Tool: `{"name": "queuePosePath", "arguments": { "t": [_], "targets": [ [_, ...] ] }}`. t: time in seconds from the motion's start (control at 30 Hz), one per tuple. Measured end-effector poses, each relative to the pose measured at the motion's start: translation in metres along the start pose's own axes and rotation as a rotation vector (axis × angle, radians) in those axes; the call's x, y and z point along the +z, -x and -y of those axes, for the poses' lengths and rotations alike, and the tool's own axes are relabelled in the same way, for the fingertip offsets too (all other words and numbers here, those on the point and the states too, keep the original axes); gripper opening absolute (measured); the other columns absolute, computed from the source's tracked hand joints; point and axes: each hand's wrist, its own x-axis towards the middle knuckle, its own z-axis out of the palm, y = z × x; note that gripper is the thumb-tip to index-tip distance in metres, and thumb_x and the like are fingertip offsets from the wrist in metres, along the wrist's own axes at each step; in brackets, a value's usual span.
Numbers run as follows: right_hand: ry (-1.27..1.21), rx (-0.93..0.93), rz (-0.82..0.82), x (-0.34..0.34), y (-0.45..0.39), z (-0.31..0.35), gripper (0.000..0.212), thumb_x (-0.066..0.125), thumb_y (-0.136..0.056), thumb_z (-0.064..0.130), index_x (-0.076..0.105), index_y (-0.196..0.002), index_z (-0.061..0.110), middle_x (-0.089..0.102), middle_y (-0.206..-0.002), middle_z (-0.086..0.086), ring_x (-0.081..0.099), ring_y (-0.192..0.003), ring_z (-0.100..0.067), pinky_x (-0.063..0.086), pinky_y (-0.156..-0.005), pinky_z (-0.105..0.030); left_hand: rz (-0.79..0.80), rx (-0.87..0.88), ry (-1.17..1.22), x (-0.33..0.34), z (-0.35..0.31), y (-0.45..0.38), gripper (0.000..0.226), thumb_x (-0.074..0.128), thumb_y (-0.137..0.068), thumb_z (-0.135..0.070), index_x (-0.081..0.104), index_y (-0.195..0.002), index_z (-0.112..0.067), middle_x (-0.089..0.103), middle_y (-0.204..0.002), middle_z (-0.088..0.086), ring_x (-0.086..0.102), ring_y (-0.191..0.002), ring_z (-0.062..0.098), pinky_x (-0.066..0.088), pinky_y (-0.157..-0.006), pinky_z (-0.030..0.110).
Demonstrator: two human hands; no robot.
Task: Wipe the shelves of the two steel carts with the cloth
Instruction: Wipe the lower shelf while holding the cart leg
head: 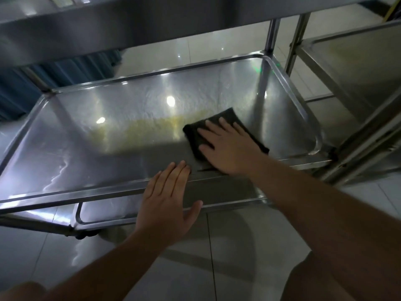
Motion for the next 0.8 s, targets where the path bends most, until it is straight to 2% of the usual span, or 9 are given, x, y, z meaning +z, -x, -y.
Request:
{"name": "queuePosePath", "arguments": {
  "t": [0.03,0.1,0.17,0.27,0.37,0.5,0.6,0.73,0.8],
  "targets": [
    [-0.031,-0.003,0.024,0.004,0.009,0.004,0.07,0.013,-0.098,0.063,0.016,-0.164,0.041,0.004,-0.174,0.012,0.001,-0.161,-0.023,0.001,-0.128,-0.049,0.003,0.003,0.002,0.0,0.0,-0.001,0.085,0.027,-0.103,-0.072,0.022,-0.167,-0.017,0.023,-0.174,0.004,0.018,-0.161,0.022,0.008,-0.13,0.042],
    [-0.05,0.033,0.015,0.006,0.029,-0.007,0.07,0.012,-0.097,0.066,0.01,-0.164,0.044,-0.001,-0.173,0.015,-0.004,-0.161,-0.018,-0.003,-0.128,-0.046,0.003,0.006,0.018,0.0,0.0,0.0,0.085,0.027,-0.102,-0.072,0.023,-0.167,-0.017,0.023,-0.174,0.004,0.017,-0.162,0.021,0.008,-0.13,0.041],
    [-0.012,0.085,-0.032,0.001,0.048,-0.032,0.072,0.01,-0.096,0.069,0.01,-0.163,0.045,0.002,-0.173,0.016,0.0,-0.161,-0.017,0.001,-0.127,-0.045,-0.008,0.007,0.032,-0.001,0.0,0.0,0.085,0.029,-0.102,-0.071,0.024,-0.167,-0.017,0.024,-0.173,0.004,0.018,-0.161,0.021,0.009,-0.13,0.041],
    [0.049,0.207,-0.069,-0.012,0.059,-0.083,0.079,0.006,-0.09,0.071,0.018,-0.163,0.043,0.011,-0.173,0.014,0.01,-0.16,-0.021,0.01,-0.127,-0.05,0.002,0.01,0.032,-0.003,0.0,-0.001,0.085,0.032,-0.102,-0.07,0.024,-0.167,-0.016,0.024,-0.173,0.005,0.018,-0.161,0.021,0.008,-0.13,0.04],
    [0.028,0.43,-0.133,-0.025,0.038,-0.121,0.076,0.012,-0.092,0.067,0.022,-0.162,0.039,0.014,-0.173,0.01,0.011,-0.16,-0.025,0.007,-0.127,-0.055,0.021,0.013,0.026,-0.004,-0.001,-0.001,0.085,0.029,-0.102,-0.071,0.022,-0.167,-0.016,0.023,-0.174,0.005,0.016,-0.162,0.021,0.009,-0.13,0.042],
    [-0.033,0.498,-0.133,-0.03,-0.022,-0.105,0.071,0.017,-0.099,0.058,0.019,-0.165,0.031,0.011,-0.175,0.004,0.004,-0.16,-0.03,0.001,-0.127,-0.057,0.015,-0.006,0.039,-0.006,-0.002,0.0,0.086,0.036,-0.1,-0.071,0.022,-0.167,-0.018,0.023,-0.174,0.002,0.014,-0.162,0.019,0.008,-0.13,0.041],
    [-0.066,0.405,-0.085,-0.027,-0.062,-0.049,0.069,0.019,-0.102,0.055,0.016,-0.166,0.03,0.006,-0.175,0.003,0.003,-0.16,-0.031,0.002,-0.127,-0.056,0.01,-0.005,0.063,-0.008,-0.002,0.0,0.087,0.041,-0.099,-0.07,0.022,-0.167,-0.019,0.023,-0.174,0.001,0.014,-0.162,0.018,0.009,-0.131,0.041],
    [0.041,-0.098,0.014,-0.001,-0.07,0.044,0.064,0.017,-0.105,0.056,0.019,-0.165,0.033,0.009,-0.175,0.005,0.007,-0.16,-0.027,0.007,-0.127,-0.054,0.031,0.007,0.042,-0.01,-0.002,0.0,0.088,0.043,-0.098,-0.066,0.018,-0.167,-0.018,0.023,-0.173,0.003,0.014,-0.162,0.019,0.002,-0.131,0.038],
    [0.044,-0.25,0.084,0.005,-0.06,0.053,0.066,0.013,-0.102,0.061,0.015,-0.165,0.039,0.006,-0.174,0.011,0.003,-0.16,-0.02,0.004,-0.129,-0.05,0.039,0.013,0.037,-0.012,-0.002,0.0,0.09,0.042,-0.097,-0.065,0.012,-0.168,-0.019,0.021,-0.174,0.004,0.011,-0.162,0.02,-0.005,-0.13,0.036]
  ]
}}
